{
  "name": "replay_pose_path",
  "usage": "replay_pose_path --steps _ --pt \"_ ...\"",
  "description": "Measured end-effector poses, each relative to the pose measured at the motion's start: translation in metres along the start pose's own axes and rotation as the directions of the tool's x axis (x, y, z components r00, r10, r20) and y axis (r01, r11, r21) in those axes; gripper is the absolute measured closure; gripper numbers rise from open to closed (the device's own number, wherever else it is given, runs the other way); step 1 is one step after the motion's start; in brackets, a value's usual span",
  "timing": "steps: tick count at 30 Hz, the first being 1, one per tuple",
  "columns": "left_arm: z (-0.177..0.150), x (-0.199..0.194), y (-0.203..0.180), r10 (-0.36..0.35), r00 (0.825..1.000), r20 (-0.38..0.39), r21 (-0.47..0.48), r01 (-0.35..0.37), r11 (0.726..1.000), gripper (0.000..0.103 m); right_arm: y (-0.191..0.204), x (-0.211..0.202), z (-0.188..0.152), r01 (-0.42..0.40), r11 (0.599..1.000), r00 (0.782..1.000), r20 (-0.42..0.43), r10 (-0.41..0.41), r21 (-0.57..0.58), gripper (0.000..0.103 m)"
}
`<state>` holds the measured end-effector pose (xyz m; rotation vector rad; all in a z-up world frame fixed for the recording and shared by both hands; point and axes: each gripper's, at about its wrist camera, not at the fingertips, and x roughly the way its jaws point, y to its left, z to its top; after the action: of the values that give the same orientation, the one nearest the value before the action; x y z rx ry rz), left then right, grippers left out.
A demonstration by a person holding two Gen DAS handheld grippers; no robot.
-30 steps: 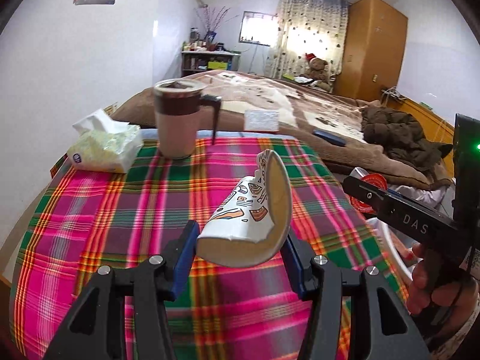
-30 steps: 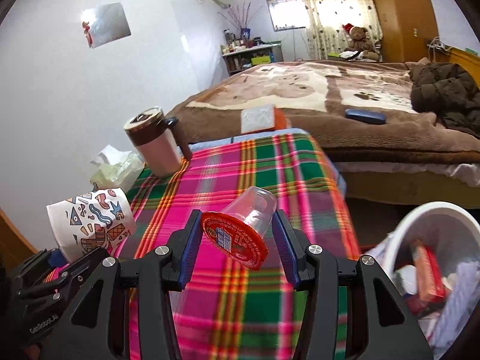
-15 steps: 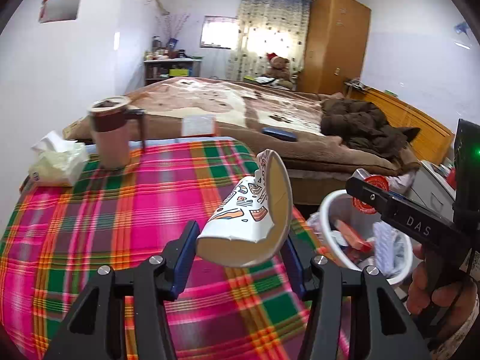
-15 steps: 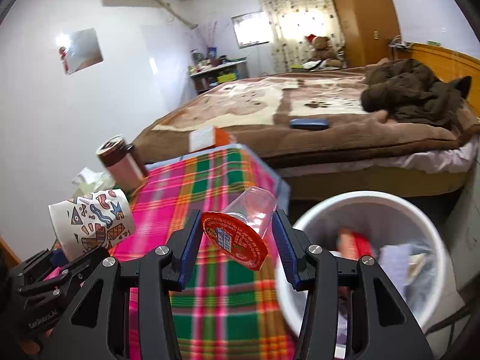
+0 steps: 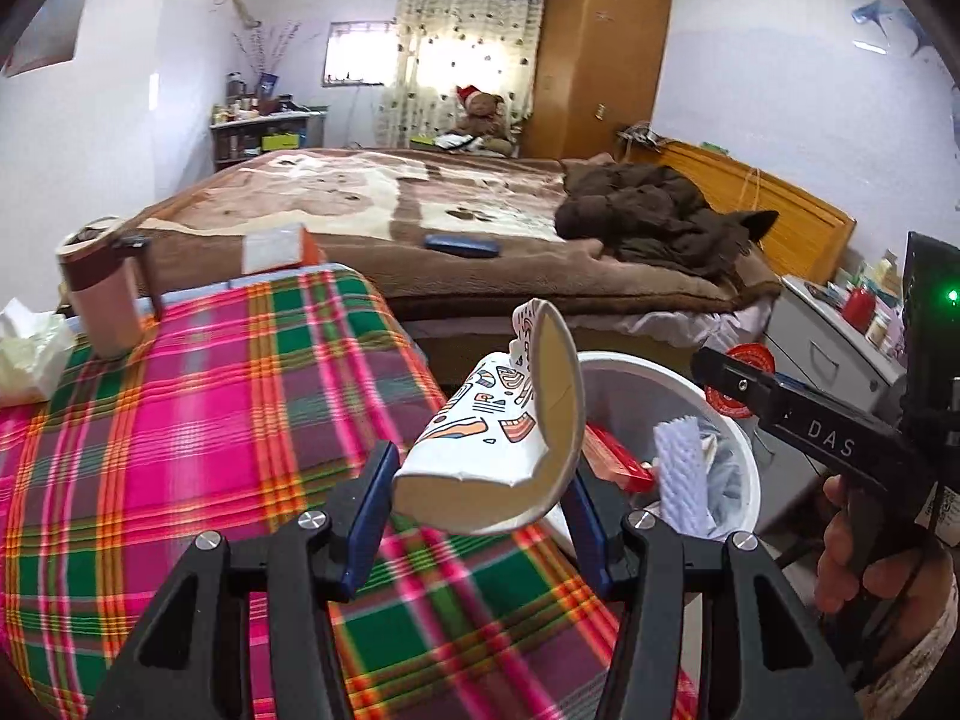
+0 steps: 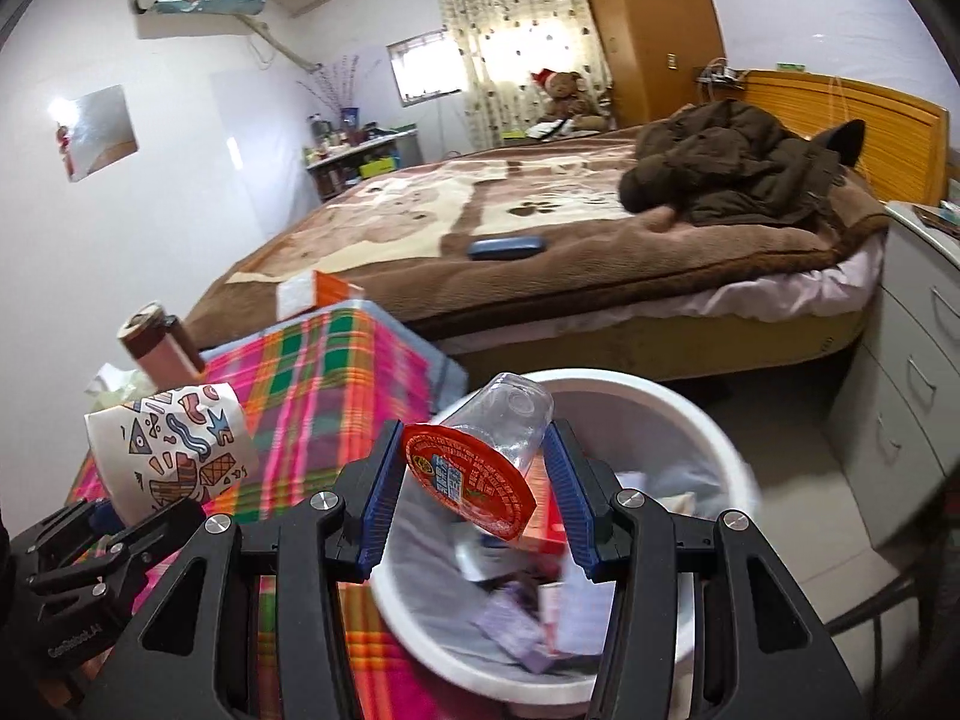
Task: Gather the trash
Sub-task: 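Carry the paper cup and plastic cup over the bin and open both tools, then withdraw both open tools from the bin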
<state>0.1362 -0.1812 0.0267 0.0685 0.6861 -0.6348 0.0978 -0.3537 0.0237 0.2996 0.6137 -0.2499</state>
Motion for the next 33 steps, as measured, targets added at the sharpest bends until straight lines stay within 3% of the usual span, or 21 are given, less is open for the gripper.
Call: replay_pose_path --steps 12,22,29,32,33 --pt "-0.006 0.053 -0.057 -0.059 0.993 -0.107 0.046 0.064 0.997 0.047 -0.058 0.019 -0.005 0.088 0.996 0.993 -0.083 -0.084 0.036 0.054" --pt "-0.006 0.077 -0.071 -0.055 0.988 -0.147 0.038 0.062 0.997 0.047 -0.069 0.031 -0.002 0.079 0.997 0.989 -0.123 -0.077 0.015 0.054" --pt "-0.006 0.075 -0.068 -0.059 0.988 -0.146 0.022 0.063 0.998 0.024 -0.068 0.034 -0.003 0.060 0.998 0.989 -0.132 -0.060 -0.004 0.052" --pt "-0.006 0.071 -0.066 -0.048 0.989 -0.140 0.025 0.052 0.998 0.024 -0.067 0.031 -0.003 0.039 0.999 0.991 -0.130 -0.038 0.003 0.037" --pt "-0.006 0.070 -0.066 -0.044 0.989 -0.140 0.026 0.048 0.998 0.024 -0.065 0.029 -0.003 0.027 1.000 0.992 -0.125 -0.027 0.000 0.037"
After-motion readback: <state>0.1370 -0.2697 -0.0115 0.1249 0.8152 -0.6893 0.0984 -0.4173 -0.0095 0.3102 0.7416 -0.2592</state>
